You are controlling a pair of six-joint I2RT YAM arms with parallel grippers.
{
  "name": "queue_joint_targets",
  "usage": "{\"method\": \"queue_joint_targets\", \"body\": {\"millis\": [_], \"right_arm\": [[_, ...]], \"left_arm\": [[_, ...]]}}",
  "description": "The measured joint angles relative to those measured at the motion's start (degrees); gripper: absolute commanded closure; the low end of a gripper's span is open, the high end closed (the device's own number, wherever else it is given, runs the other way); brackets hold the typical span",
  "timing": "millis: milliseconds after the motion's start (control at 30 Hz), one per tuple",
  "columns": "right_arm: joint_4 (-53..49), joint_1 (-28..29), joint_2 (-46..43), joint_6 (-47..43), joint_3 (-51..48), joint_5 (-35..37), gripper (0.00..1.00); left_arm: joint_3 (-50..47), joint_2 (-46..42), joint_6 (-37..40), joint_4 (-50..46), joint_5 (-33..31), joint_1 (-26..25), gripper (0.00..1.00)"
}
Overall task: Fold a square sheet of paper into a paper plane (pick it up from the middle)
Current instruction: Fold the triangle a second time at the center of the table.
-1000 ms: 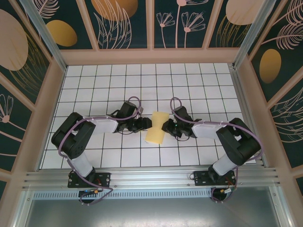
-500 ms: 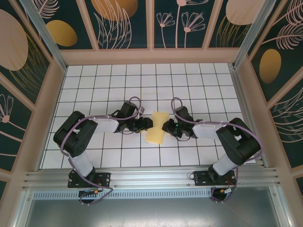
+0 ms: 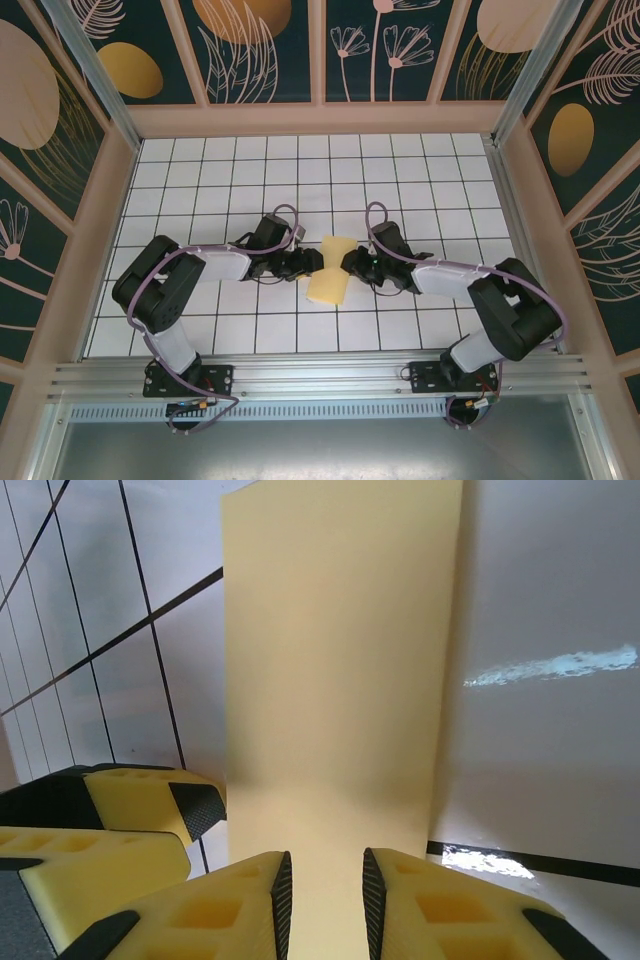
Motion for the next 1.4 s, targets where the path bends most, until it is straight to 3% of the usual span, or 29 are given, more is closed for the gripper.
{"method": "queue_joint_targets", "body": {"millis": [600, 833, 1067, 1400], "right_arm": [[3.4, 0.0, 3.9, 0.4, -1.9, -0.4, 0.71], [3.6, -0.1, 3.9, 0.4, -2.1, -0.6, 0.70], [3.7, -0.2, 3.9, 0.4, -2.1, -0.8, 0.70], [3.6, -0.3, 3.9, 0.0, -1.9, -1.0, 0.69]], "left_arm": [[0.1, 0.0, 0.0, 0.0, 0.0, 0.0, 0.44], [0.1, 0.0, 0.0, -0.2, 0.6, 0.0, 0.59], [0.1, 0.1, -0.8, 1.2, 3.4, 0.0, 0.67], [0.0, 0.8, -3.3, 4.4, 5.0, 0.0, 0.91]]}}
